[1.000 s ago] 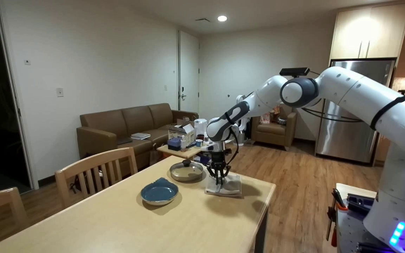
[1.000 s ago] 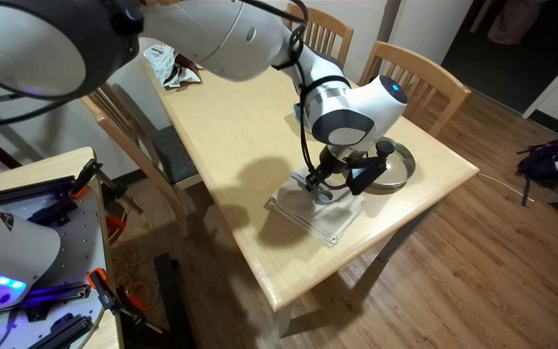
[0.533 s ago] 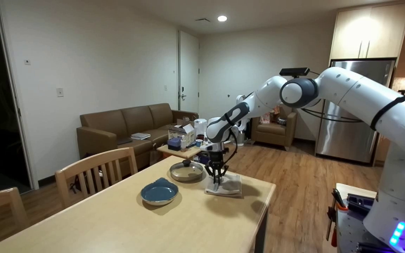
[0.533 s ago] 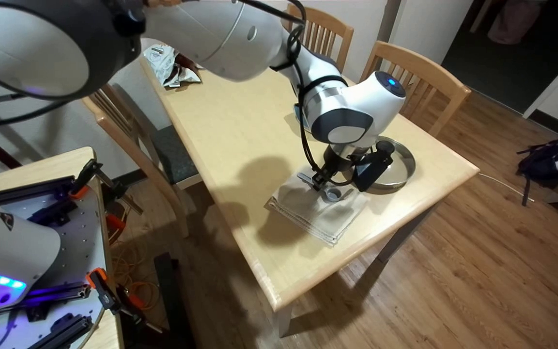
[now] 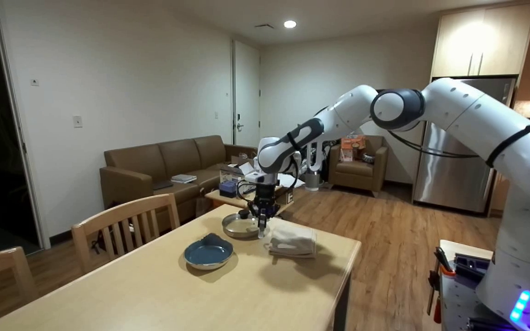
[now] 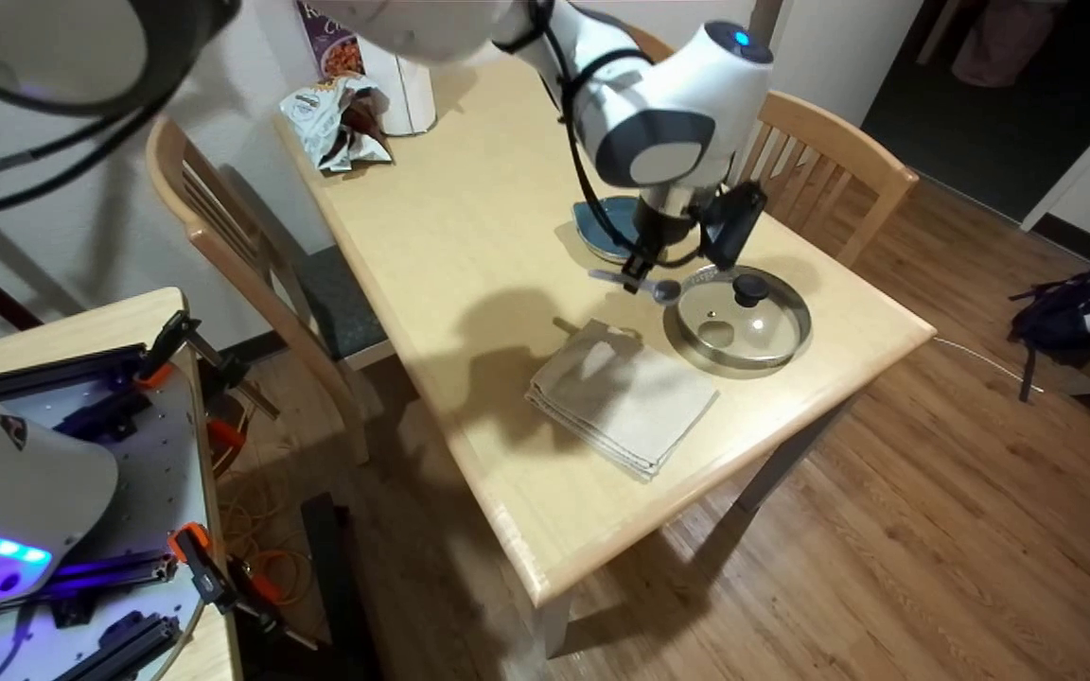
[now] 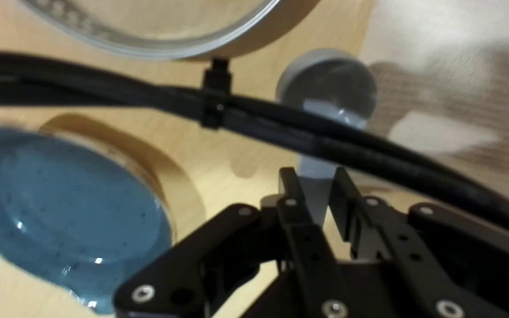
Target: Place the spoon on the blue dish
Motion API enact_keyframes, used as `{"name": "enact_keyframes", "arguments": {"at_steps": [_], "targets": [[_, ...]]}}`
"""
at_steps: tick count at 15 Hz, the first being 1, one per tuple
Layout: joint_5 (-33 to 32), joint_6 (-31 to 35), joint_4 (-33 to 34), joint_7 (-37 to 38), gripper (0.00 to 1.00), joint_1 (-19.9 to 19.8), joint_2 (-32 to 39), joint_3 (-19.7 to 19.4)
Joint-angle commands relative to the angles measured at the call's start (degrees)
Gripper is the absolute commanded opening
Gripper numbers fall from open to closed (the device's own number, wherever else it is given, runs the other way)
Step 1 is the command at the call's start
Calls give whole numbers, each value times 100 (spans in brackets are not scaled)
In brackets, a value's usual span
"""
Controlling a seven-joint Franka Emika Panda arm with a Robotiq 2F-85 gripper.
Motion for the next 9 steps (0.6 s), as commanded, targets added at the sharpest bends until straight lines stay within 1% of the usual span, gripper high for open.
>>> {"name": "enact_keyframes", "arguments": {"at_steps": [1, 2, 3, 4, 5, 7, 8, 9], "targets": [[-272, -398, -738, -185, 5, 425, -918, 130], [-360, -725, -737, -65, 5, 612, -1050, 95], [-388, -836, -700, 17, 5, 733, -1072, 70], [-209, -671, -359, -3, 5, 659, -729, 72], [-222, -748, -379, 34, 21, 766, -820, 72], [-231, -745, -378, 50, 21, 805, -807, 55], [-233, -741, -378, 51, 6, 772, -775, 34], [-281, -1074, -249, -99, 6, 754, -689, 51]]}}
